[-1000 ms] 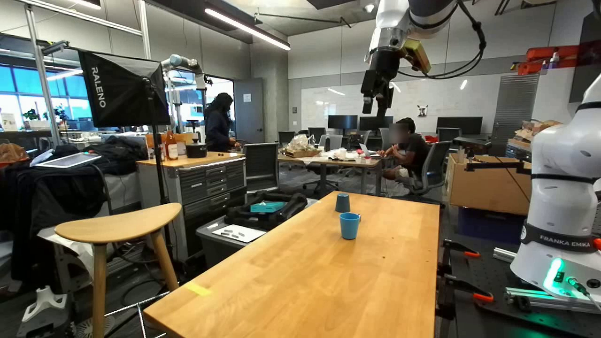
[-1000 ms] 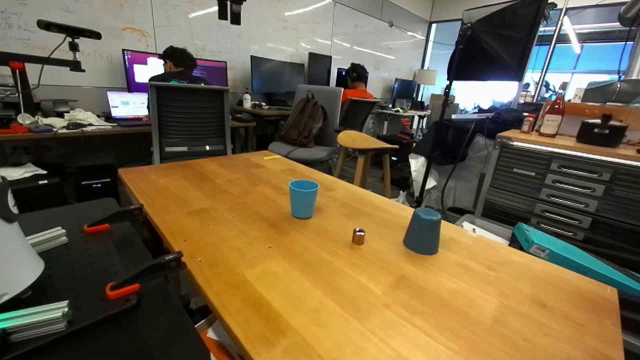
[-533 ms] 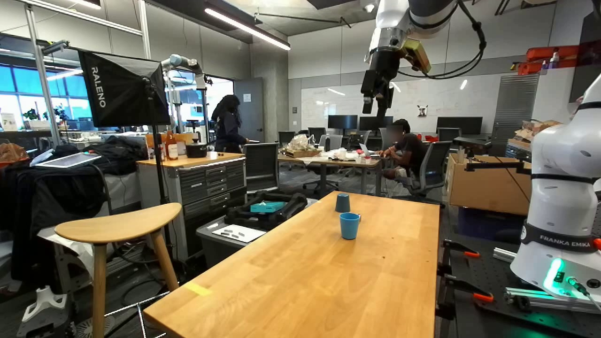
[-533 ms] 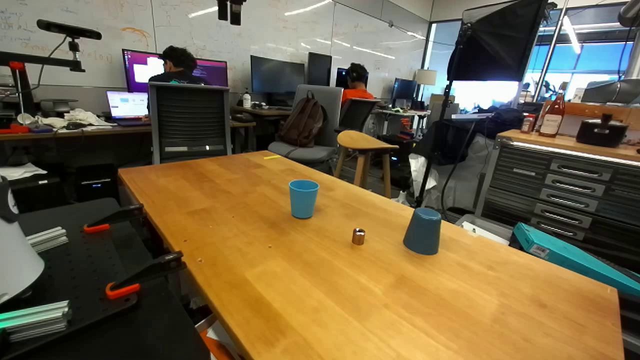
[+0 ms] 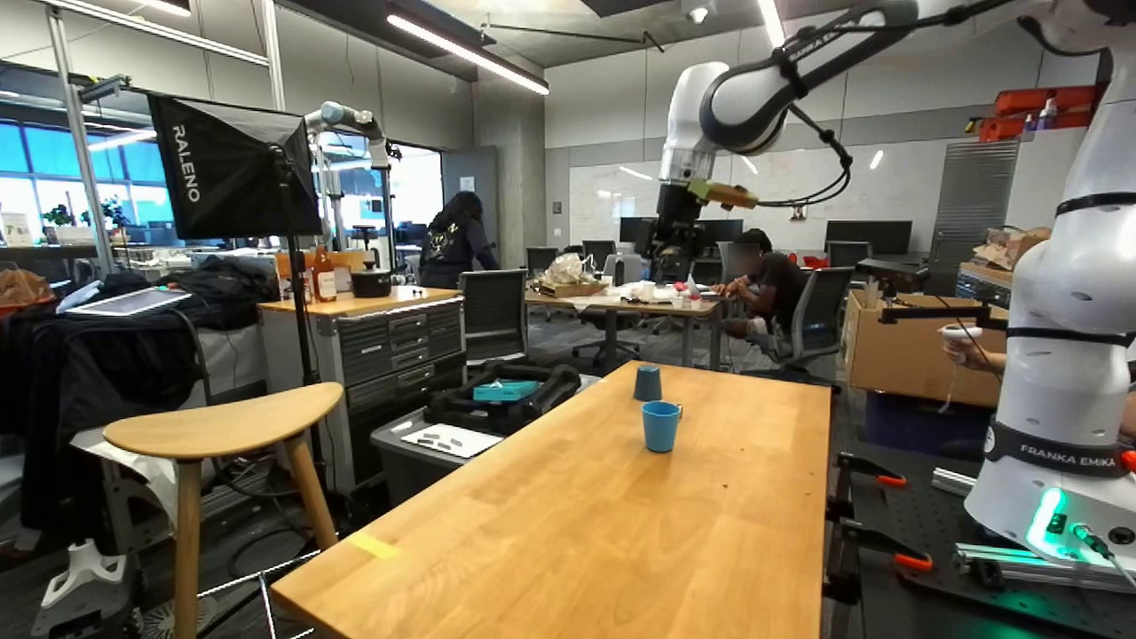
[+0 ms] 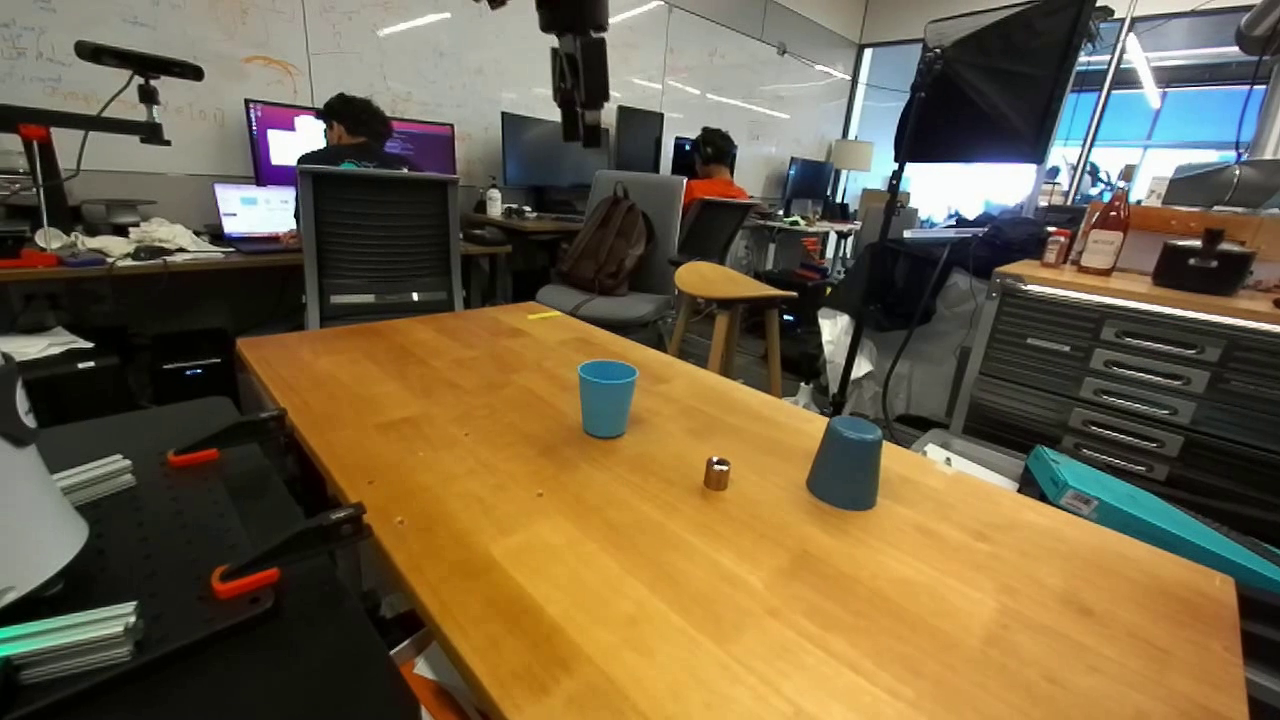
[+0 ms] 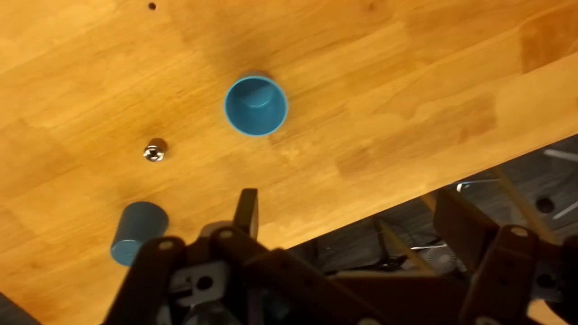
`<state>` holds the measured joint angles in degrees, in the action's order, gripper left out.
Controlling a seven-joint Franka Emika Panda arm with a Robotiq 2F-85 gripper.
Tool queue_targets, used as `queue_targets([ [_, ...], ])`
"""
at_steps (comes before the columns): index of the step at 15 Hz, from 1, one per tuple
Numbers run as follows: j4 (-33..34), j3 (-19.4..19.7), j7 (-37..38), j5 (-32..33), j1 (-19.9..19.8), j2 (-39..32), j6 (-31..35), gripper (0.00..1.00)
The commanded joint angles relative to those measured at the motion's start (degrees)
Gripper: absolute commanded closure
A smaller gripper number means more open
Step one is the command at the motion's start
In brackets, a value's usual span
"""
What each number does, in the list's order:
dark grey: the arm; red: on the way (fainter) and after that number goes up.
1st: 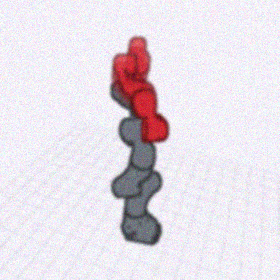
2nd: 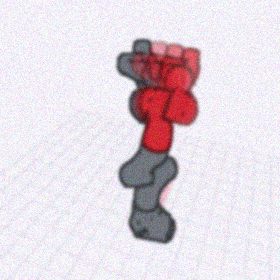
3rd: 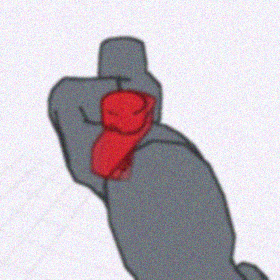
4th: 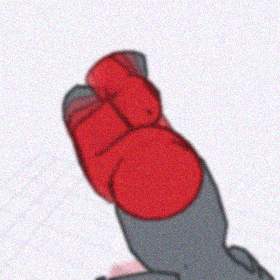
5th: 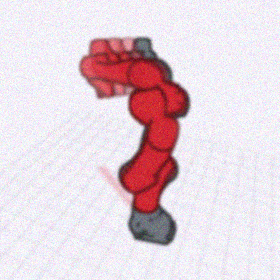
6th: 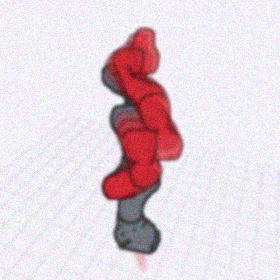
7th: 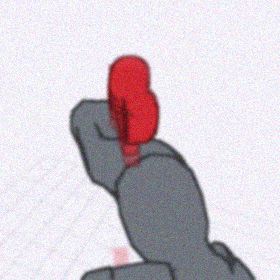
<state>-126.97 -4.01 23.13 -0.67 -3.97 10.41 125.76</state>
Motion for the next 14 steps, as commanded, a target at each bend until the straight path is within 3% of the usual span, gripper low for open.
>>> queue_targets([
  [1,4.50,2.76,8.82,7.04,-2.97,-12.19,6.80,0.00],
  [6,11.08,11.13,19.78,10.20,-2.66,-29.71,13.69,0.00],
  [8,17.35,13.38,21.82,6.83,-2.31,-37.45,11.00,0.00],
  [9,9.12,13.22,18.00,7.60,-1.73,-29.83,13.14,0.00],
  [14,17.69,16.32,23.28,8.19,0.16,-43.13,9.01,0.00],
])
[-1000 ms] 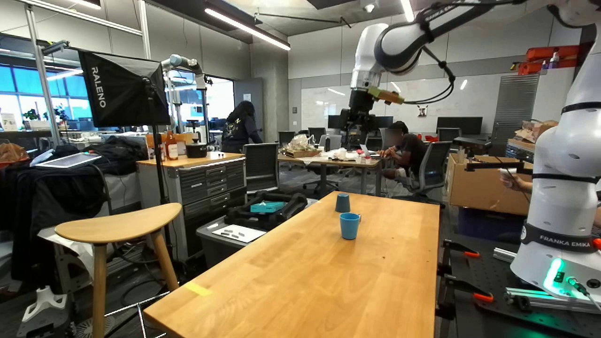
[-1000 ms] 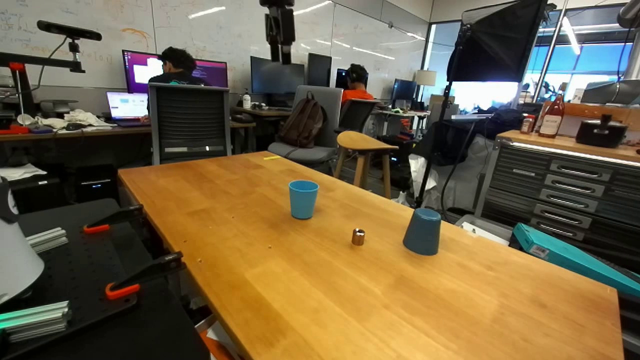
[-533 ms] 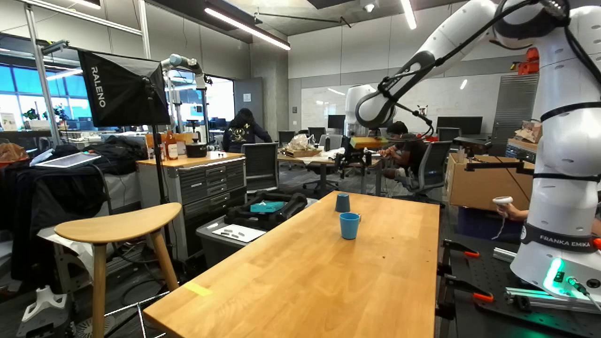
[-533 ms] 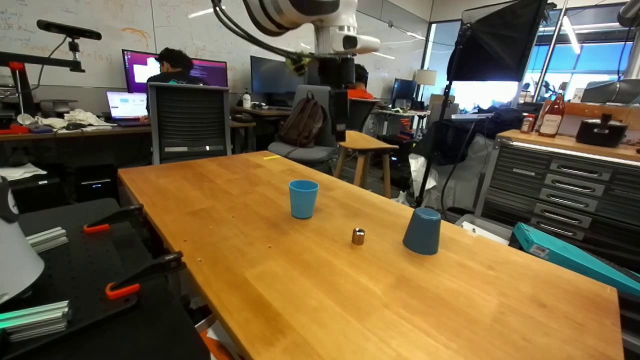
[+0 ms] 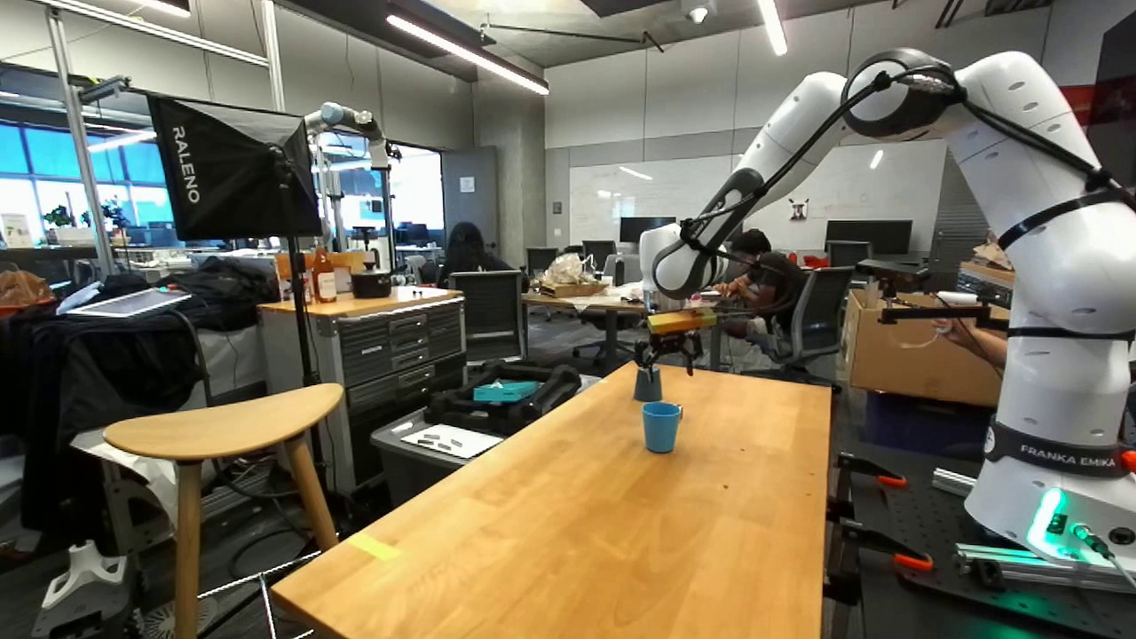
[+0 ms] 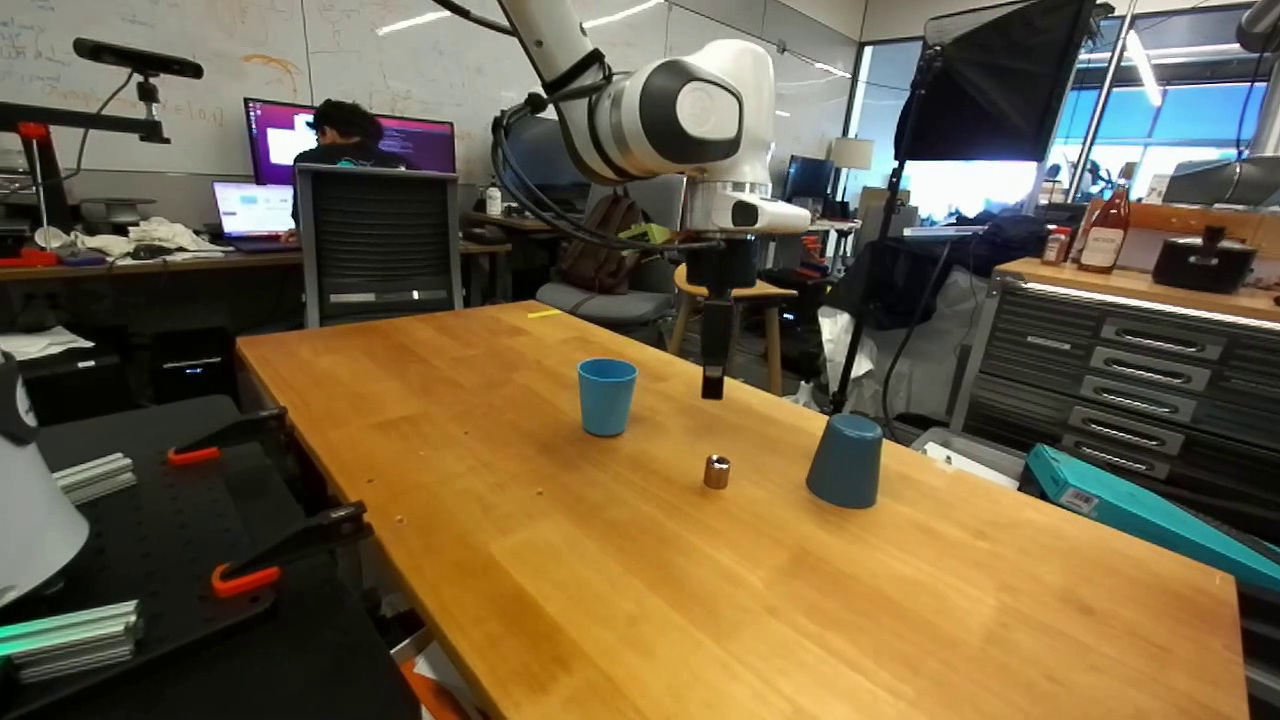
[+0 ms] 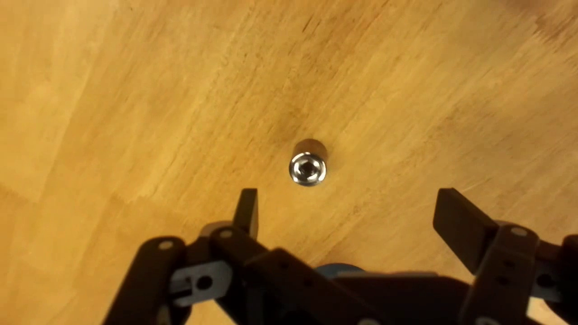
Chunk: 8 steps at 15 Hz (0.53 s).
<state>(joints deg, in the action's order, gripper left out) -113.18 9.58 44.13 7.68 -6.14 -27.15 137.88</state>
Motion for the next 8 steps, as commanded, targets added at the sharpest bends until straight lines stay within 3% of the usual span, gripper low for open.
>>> queue_targets([
  [1,4.46,2.81,2.20,-0.58,2.29,-7.27,-3.46,0.00],
  [4,6.18,2.91,2.21,-2.15,1.73,-11.84,-6.06,0.00],
  [8,6.72,2.92,1.90,-5.21,0.67,-14.92,-1.37,0.00],
])
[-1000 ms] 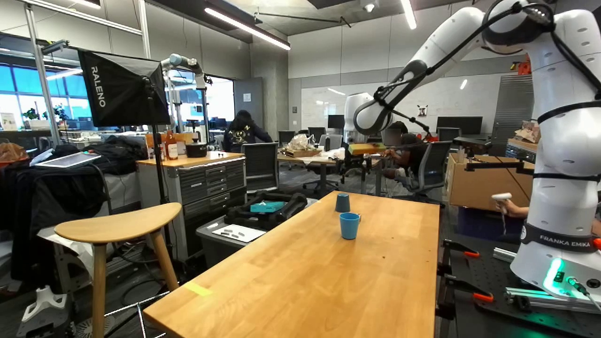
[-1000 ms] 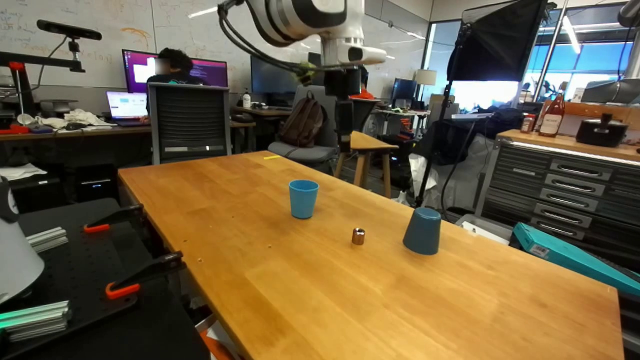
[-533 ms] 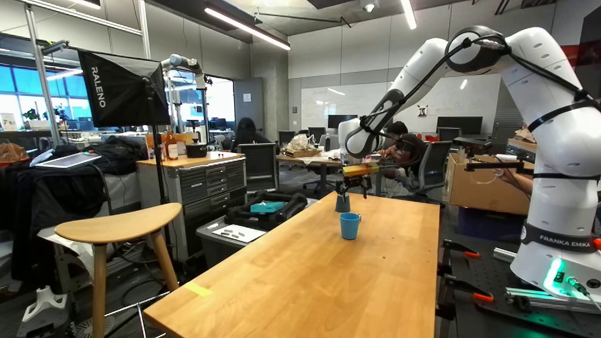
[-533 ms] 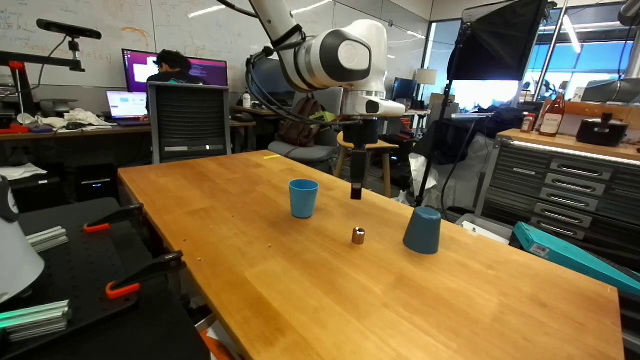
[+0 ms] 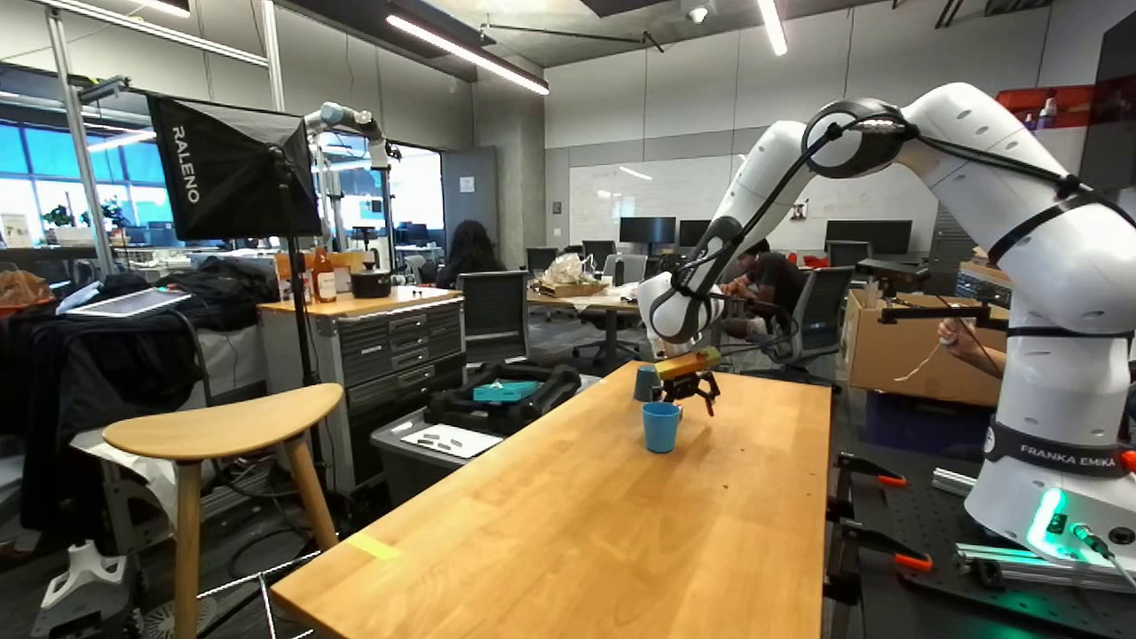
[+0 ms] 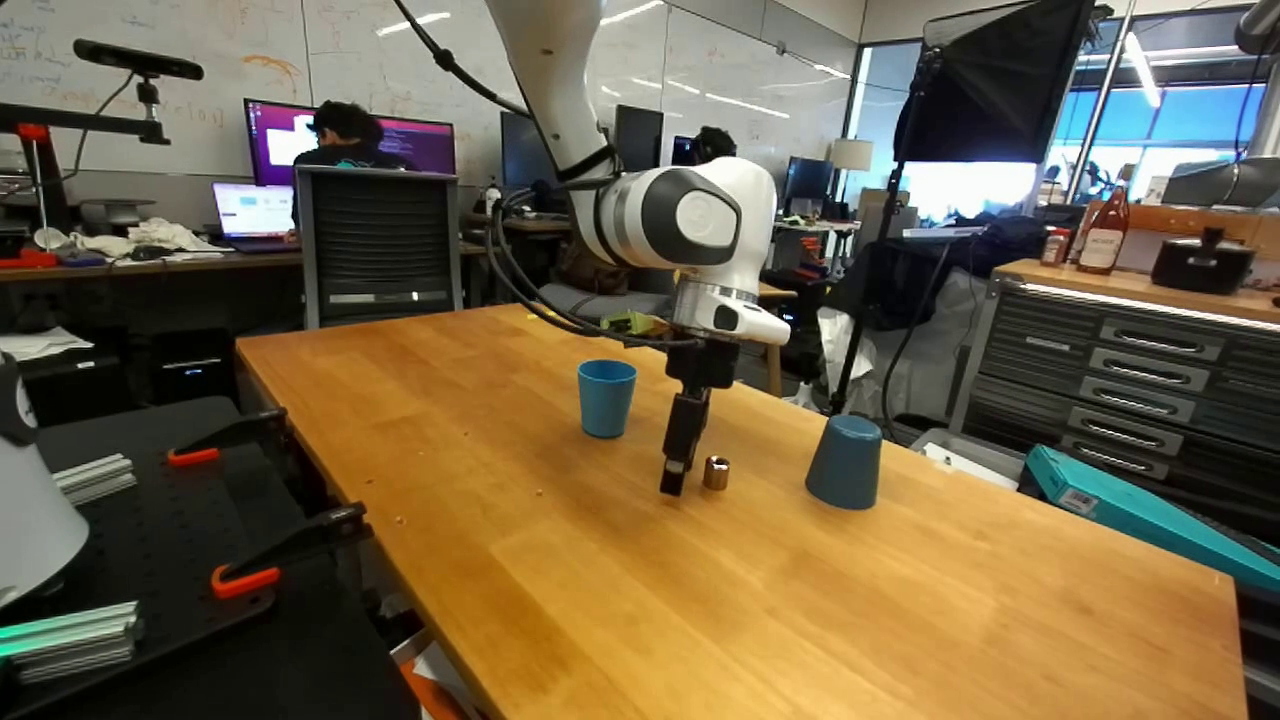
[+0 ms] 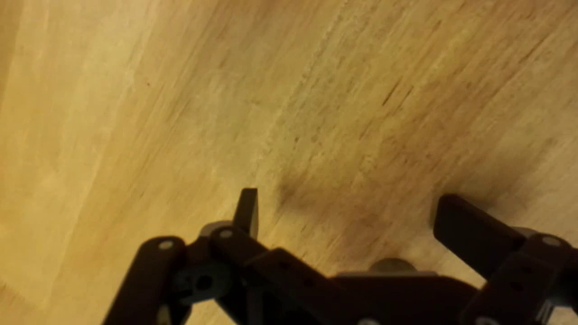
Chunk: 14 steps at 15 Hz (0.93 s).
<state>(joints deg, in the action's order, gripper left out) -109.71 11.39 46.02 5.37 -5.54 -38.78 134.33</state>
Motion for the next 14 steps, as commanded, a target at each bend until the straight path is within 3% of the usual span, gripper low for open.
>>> queue_targets([
  [1,2.72,0.83,-0.33,-4.02,-0.29,-3.19,5.34,0.00],
  [6,1.80,0.83,-1.63,-7.60,-0.94,-2.78,12.56,0.00],
  [8,1.17,0.69,-2.02,-8.55,-1.21,-3.02,13.32,0.26],
  [9,0.91,0.69,-2.10,-8.99,-1.25,-3.00,13.72,0.28],
  [10,-0.32,0.95,-1.84,-8.97,-0.58,-2.64,14.98,0.42],
  [14,-2.93,0.64,-2.66,-9.31,-0.58,-0.40,16.14,0.70],
])
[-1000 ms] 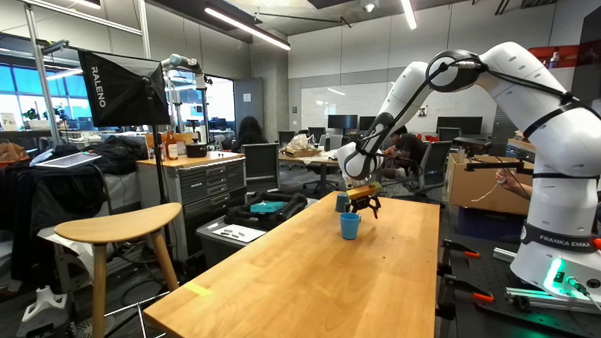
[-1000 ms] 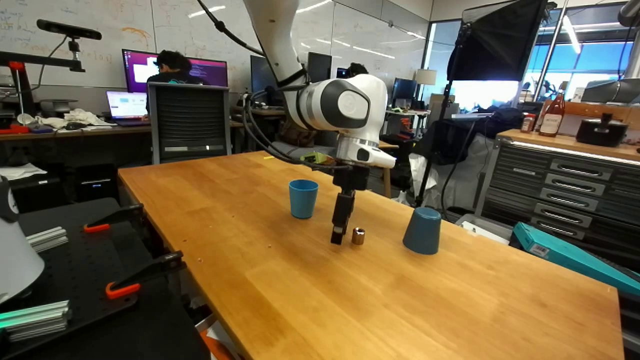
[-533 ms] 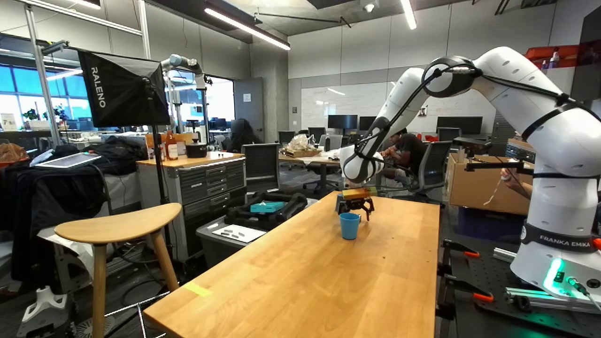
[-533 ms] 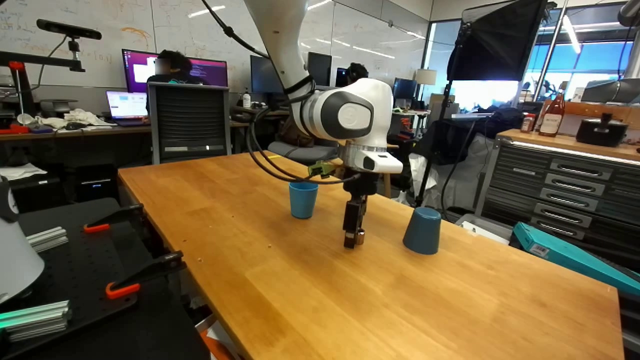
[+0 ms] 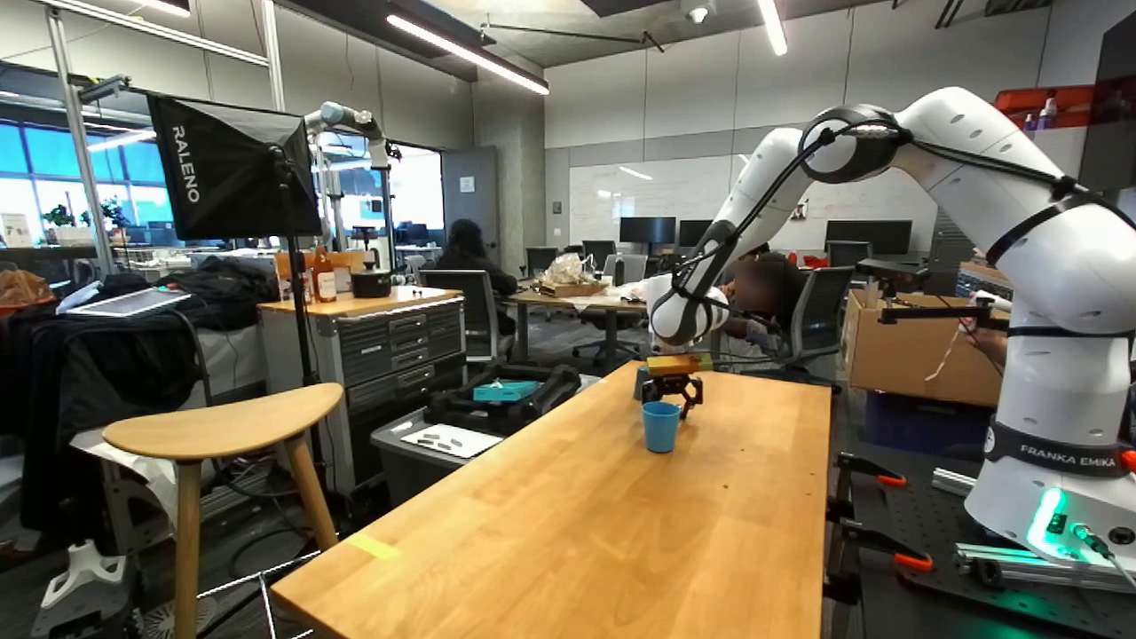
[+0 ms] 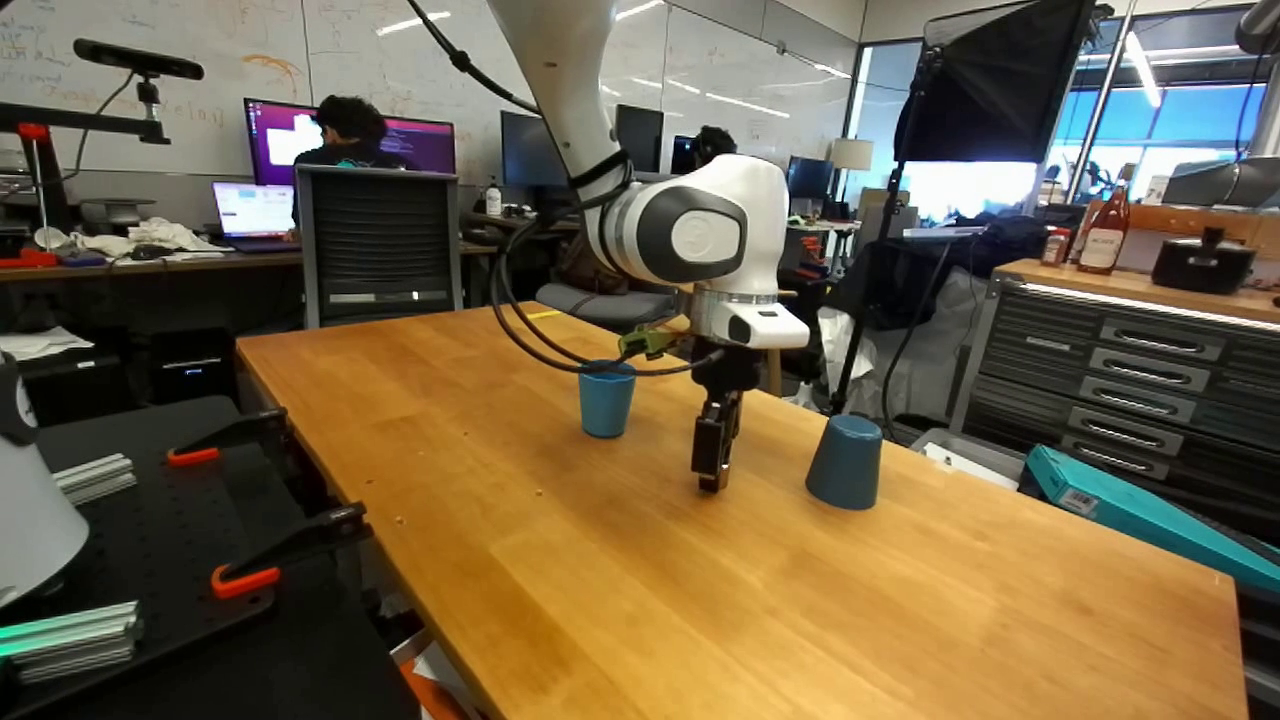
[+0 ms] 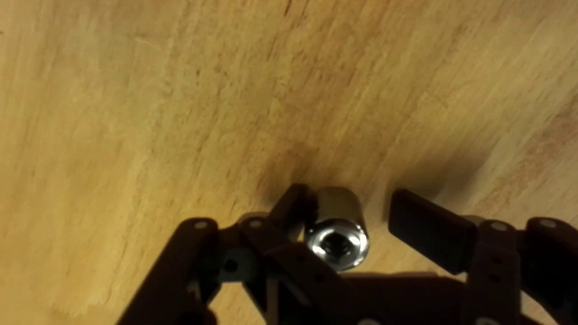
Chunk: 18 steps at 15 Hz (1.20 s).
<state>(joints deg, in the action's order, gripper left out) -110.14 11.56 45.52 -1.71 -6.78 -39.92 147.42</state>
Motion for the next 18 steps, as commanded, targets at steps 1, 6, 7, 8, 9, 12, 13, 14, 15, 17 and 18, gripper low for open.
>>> queue_targets([
  [1,-3.40,0.47,-2.23,-2.19,0.88,1.49,3.44,0.79],
  [6,-9.28,-0.82,-6.04,-2.29,1.56,6.90,3.92,0.94],
  [7,-10.37,-1.22,-7.34,-2.21,1.78,8.17,3.01,0.91],
  [8,-11.64,-1.66,-8.76,-2.11,2.12,9.68,2.37,0.91],
  [9,-12.45,-2.09,-10.01,-2.18,2.40,10.70,1.80,0.91],
  [12,-15.19,-3.31,-13.08,-2.65,3.33,15.18,-0.03,0.91],
  [13,-15.89,-3.52,-13.71,-2.84,3.67,16.60,-0.76,0.91],
  [14,-16.44,-3.64,-14.28,-3.07,4.05,17.98,-1.73,0.91],
  [15,-16.76,-3.81,-14.83,-3.25,4.25,19.23,-2.86,0.91],
  [17,-17.37,-3.76,-15.21,-3.11,4.72,21.57,-4.68,0.91],
  [18,-17.66,-3.79,-15.40,-3.05,4.88,22.74,-5.51,0.91],
])
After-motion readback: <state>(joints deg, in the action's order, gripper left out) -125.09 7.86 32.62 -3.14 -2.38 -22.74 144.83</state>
